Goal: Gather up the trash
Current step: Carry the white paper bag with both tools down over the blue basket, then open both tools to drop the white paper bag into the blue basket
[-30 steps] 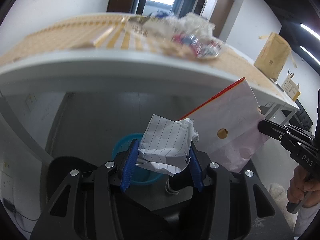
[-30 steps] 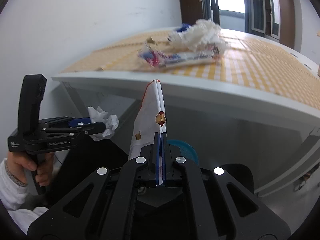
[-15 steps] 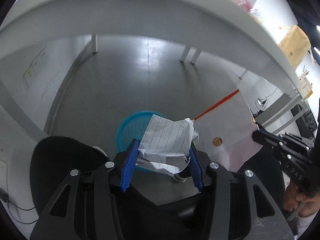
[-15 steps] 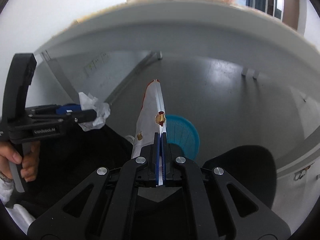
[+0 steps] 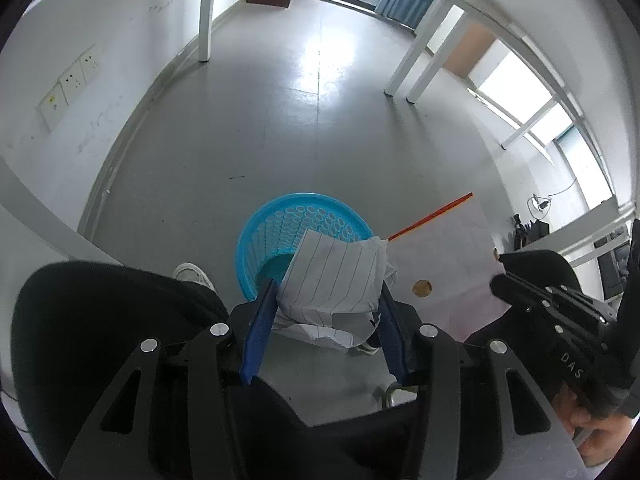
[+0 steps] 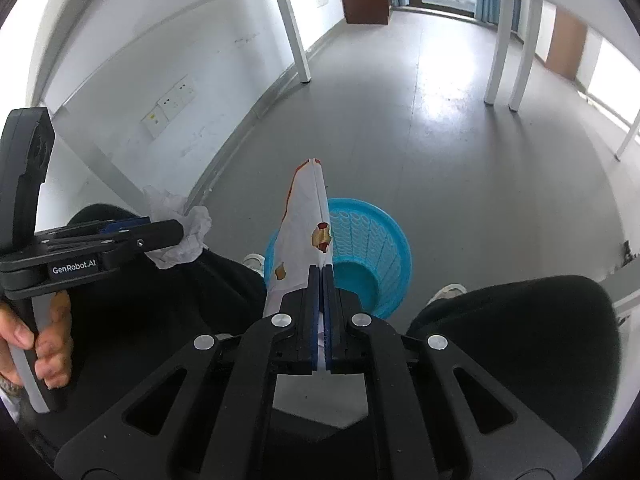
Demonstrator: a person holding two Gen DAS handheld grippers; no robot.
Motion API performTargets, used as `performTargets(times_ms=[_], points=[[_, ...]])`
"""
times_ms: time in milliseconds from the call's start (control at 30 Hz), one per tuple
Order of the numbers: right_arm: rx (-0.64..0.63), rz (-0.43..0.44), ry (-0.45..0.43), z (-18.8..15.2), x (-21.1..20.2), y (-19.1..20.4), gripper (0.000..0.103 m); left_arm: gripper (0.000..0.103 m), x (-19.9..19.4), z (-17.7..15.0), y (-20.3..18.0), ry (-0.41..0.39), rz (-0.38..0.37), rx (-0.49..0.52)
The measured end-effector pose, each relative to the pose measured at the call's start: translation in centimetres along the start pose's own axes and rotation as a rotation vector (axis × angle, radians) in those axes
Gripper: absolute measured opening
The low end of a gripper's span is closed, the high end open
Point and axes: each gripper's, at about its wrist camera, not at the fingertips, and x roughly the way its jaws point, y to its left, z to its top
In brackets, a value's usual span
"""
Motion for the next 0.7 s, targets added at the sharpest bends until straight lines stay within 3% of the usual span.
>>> performTargets(times_ms=[167, 700], points=[[0.039, -0.043, 0.038, 0.5, 2.4, -0.8, 0.001, 0.047, 2.9, 1.4, 0.4, 0.056, 0.002, -0.028], [0.149, -0.060, 0.201, 2.7, 12.0, -3.0, 0.001, 0.047, 11.3, 3.9, 1.8, 0.218, 0.045, -0.128]])
